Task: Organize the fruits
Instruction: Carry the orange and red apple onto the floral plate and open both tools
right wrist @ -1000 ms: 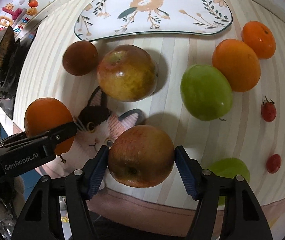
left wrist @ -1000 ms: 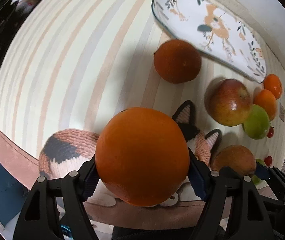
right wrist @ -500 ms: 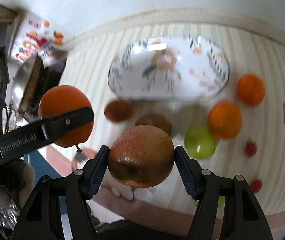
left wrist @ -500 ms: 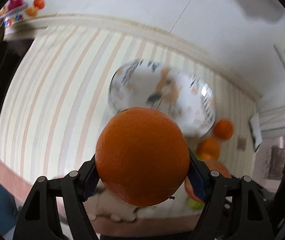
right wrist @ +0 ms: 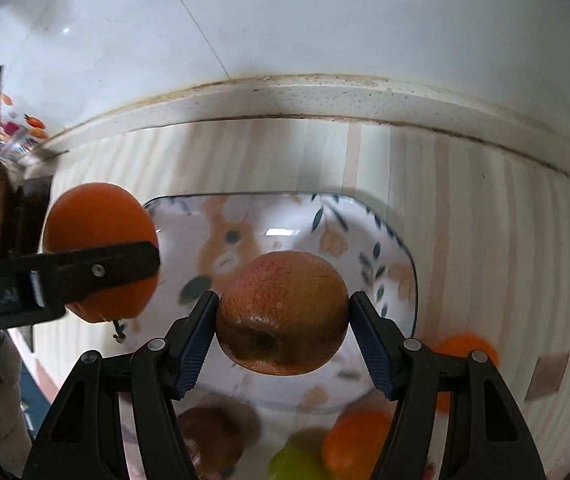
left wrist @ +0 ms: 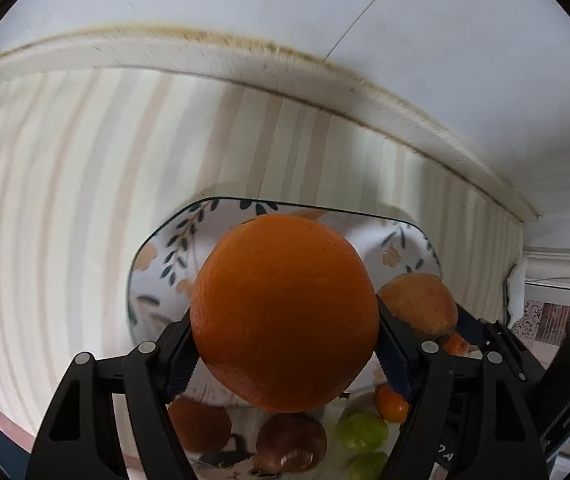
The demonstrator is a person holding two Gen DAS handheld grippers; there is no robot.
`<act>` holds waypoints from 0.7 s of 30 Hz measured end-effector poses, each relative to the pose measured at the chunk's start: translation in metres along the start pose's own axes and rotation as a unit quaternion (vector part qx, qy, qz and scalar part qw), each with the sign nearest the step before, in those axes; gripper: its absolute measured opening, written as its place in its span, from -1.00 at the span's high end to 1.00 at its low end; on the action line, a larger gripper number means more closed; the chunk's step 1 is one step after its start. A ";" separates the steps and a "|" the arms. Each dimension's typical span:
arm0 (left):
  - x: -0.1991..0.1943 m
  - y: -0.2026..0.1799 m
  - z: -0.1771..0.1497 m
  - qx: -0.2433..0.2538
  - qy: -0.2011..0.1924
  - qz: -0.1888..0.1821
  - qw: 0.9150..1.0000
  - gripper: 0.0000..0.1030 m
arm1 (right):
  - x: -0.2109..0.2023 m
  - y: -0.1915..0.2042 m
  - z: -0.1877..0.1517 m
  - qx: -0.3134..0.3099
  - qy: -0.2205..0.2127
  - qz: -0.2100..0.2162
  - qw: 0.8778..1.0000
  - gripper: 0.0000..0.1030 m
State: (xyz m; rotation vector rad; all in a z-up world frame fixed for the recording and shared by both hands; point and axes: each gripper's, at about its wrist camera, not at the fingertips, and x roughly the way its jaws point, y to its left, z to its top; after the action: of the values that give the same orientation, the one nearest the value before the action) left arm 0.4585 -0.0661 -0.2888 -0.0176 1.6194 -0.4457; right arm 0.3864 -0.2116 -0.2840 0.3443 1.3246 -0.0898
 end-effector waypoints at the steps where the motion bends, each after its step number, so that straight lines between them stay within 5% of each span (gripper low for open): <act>1: 0.008 0.001 0.004 -0.004 0.009 -0.002 1.000 -0.45 | 0.004 -0.001 0.003 -0.003 0.002 -0.003 1.000 -0.34; 17: 0.043 -0.009 0.015 -0.027 0.058 0.018 0.998 -0.47 | 0.036 -0.003 0.025 -0.027 0.052 -0.008 0.998 -0.37; 21: 0.043 -0.009 0.014 -0.024 0.061 0.029 0.997 -0.47 | 0.043 -0.006 0.029 -0.018 0.075 -0.002 0.997 -0.66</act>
State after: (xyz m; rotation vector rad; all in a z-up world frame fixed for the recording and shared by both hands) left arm 0.4651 -0.0903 -0.3277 0.0205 1.7454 -0.3686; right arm 0.4226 -0.2205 -0.3208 0.3218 1.4729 -0.0448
